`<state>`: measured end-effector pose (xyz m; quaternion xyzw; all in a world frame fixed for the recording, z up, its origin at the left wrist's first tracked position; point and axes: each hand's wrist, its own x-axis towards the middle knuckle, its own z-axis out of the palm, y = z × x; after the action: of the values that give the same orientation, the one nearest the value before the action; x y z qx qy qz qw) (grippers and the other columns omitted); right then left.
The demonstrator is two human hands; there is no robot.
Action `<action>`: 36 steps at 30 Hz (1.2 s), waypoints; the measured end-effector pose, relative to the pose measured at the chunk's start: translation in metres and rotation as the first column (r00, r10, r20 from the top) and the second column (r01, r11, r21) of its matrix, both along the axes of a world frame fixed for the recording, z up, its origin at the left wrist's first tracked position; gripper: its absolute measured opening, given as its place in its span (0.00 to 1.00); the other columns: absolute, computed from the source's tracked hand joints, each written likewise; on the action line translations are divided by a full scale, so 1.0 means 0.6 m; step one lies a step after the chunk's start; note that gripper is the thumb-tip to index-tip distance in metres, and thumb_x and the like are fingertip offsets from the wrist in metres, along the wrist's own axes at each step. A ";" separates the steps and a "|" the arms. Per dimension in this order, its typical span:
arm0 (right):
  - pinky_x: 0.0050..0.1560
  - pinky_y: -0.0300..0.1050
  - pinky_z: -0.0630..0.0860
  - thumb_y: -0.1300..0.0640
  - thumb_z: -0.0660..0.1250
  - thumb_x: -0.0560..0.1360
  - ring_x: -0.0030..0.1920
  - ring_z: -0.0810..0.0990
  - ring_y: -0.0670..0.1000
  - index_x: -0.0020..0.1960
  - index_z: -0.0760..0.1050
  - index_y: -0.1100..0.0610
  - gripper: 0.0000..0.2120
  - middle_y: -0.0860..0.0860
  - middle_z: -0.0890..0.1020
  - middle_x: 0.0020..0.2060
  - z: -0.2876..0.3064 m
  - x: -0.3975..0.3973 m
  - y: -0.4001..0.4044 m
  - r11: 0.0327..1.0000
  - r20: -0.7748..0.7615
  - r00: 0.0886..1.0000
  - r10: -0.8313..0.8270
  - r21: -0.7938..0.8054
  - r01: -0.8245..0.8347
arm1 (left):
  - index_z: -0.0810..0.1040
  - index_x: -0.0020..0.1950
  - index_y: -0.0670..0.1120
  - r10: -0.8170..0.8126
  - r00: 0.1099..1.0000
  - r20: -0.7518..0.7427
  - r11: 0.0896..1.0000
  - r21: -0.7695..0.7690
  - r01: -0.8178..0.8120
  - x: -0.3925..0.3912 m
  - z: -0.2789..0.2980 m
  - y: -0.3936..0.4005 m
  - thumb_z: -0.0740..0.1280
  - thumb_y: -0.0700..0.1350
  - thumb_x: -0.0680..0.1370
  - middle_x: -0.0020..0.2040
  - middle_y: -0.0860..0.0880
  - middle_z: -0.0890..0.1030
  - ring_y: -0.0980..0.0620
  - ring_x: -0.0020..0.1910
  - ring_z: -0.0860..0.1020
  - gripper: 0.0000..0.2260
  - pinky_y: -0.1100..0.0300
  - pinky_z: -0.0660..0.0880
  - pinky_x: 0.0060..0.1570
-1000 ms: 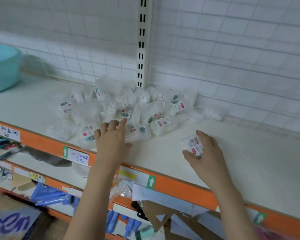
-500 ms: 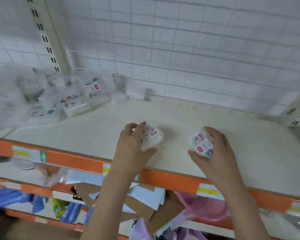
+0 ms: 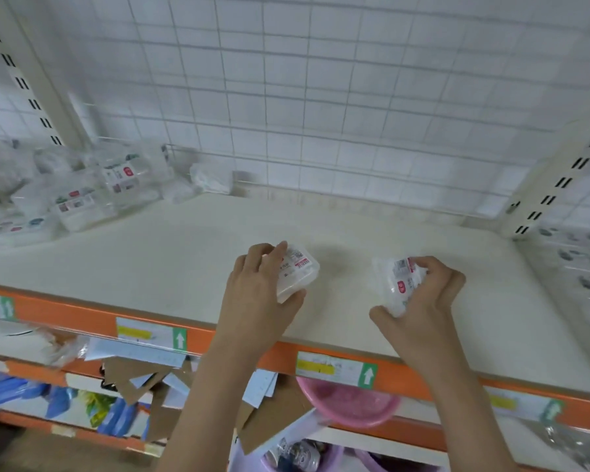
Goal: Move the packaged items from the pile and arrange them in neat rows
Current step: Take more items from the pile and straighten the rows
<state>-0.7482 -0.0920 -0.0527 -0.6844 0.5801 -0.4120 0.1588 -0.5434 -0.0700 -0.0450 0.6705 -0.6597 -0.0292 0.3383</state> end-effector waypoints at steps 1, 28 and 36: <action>0.46 0.41 0.67 0.70 0.70 0.60 0.44 0.64 0.45 0.61 0.59 0.59 0.33 0.49 0.56 0.53 0.001 -0.007 -0.003 0.999 -0.005 1.000 -0.013 -0.030 0.013 | 0.71 0.67 0.41 0.007 1.000 -0.008 1.000 -0.014 -0.007 -0.008 0.002 -0.006 0.75 0.45 0.67 0.60 0.42 0.72 0.40 0.54 0.73 0.30 0.53 0.70 0.53; 0.49 0.47 0.68 0.54 0.62 0.67 0.47 0.72 0.52 0.51 0.76 0.58 0.15 0.52 0.78 0.46 0.029 -0.688 -0.006 0.923 -0.121 0.975 -0.188 -0.361 0.133 | 0.80 0.52 0.44 -0.144 0.989 -0.022 0.979 -0.150 0.139 -0.692 0.021 -0.038 0.62 0.47 0.66 0.46 0.48 0.82 0.44 0.47 0.78 0.18 0.51 0.76 0.45; 0.52 0.28 0.66 0.66 0.67 0.68 0.47 0.72 0.48 0.56 0.76 0.61 0.16 0.56 0.74 0.49 0.027 -0.751 -0.011 0.914 -0.105 0.974 -0.199 -0.378 0.146 | 0.80 0.54 0.44 -0.175 0.984 0.046 0.969 -0.172 0.180 -0.748 0.021 -0.070 0.65 0.44 0.66 0.47 0.47 0.83 0.43 0.43 0.79 0.17 0.47 0.77 0.43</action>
<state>-1.1988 -0.0988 -0.0368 -0.6755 0.5607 -0.4762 -0.0505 -0.9924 -0.1117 -0.0323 0.5768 -0.7221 0.0091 0.3819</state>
